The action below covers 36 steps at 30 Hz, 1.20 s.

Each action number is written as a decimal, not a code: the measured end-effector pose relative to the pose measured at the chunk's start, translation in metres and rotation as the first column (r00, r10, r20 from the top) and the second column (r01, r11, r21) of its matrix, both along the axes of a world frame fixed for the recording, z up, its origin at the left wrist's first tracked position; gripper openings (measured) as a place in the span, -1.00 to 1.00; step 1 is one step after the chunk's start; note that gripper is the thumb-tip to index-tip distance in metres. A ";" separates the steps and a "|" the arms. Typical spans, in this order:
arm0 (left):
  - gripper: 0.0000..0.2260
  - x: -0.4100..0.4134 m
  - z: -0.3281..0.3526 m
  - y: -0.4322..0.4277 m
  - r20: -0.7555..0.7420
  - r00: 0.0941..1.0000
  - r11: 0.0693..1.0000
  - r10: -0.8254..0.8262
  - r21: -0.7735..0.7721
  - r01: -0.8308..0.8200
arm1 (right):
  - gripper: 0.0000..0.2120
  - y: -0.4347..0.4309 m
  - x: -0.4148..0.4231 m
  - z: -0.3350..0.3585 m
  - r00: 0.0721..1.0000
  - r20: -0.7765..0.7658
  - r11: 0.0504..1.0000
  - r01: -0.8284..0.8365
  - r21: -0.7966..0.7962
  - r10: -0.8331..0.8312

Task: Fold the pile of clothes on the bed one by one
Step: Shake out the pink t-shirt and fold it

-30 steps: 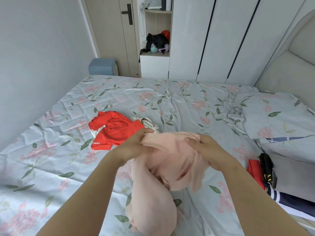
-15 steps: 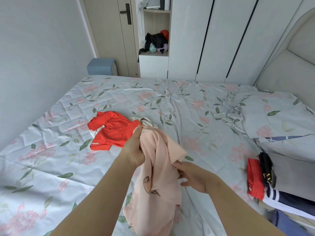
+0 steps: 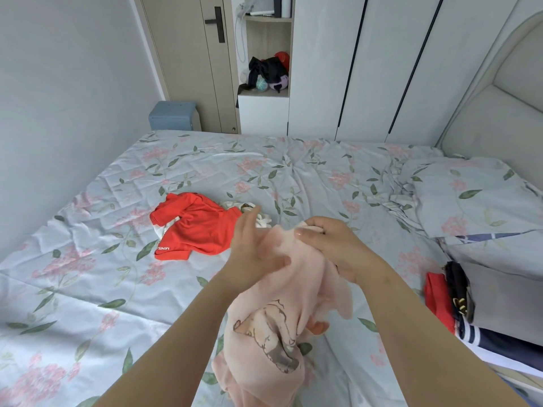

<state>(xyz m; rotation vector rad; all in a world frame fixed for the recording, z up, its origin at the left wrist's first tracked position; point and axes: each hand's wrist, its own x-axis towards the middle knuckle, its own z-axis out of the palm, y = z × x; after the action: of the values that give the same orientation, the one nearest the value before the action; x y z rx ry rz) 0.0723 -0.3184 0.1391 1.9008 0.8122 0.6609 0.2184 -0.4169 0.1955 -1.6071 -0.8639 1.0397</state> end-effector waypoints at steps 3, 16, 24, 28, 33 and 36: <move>-0.38 0.000 0.016 0.005 -0.156 0.940 0.936 -0.302 0.139 0.324 | -0.93 0.001 -0.003 0.003 0.991 0.088 0.995 -0.101 0.012 0.099; -0.79 -0.024 0.022 0.039 -0.432 0.873 0.970 0.228 0.178 -0.166 | -0.83 -0.017 0.011 -0.037 0.990 0.110 0.995 0.093 -0.040 -0.089; -0.73 0.001 0.035 0.023 -0.385 0.872 0.896 -0.301 0.199 0.397 | -0.84 0.004 -0.002 -0.020 0.950 0.266 0.985 -0.174 0.017 0.164; -0.74 0.002 0.049 0.023 -0.133 0.938 0.947 -0.318 -0.077 0.311 | -0.82 -0.001 0.005 -0.029 0.923 0.345 0.983 -0.135 -0.124 0.171; -0.80 0.003 0.068 0.024 0.190 0.978 0.932 -0.083 -0.334 0.144 | -0.83 -0.007 0.009 -0.038 0.966 0.232 0.990 -0.086 -0.110 0.110; -0.84 -0.003 0.074 0.031 -0.001 0.993 0.988 -0.122 -0.100 0.121 | -0.81 -0.004 0.011 -0.025 0.978 0.207 1.000 0.021 0.014 -0.024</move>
<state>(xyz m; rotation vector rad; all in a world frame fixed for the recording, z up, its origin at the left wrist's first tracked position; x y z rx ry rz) 0.0694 -0.2877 0.2135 1.8465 0.7144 0.5286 0.2295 -0.4206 0.1702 -1.7336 -0.9860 0.8595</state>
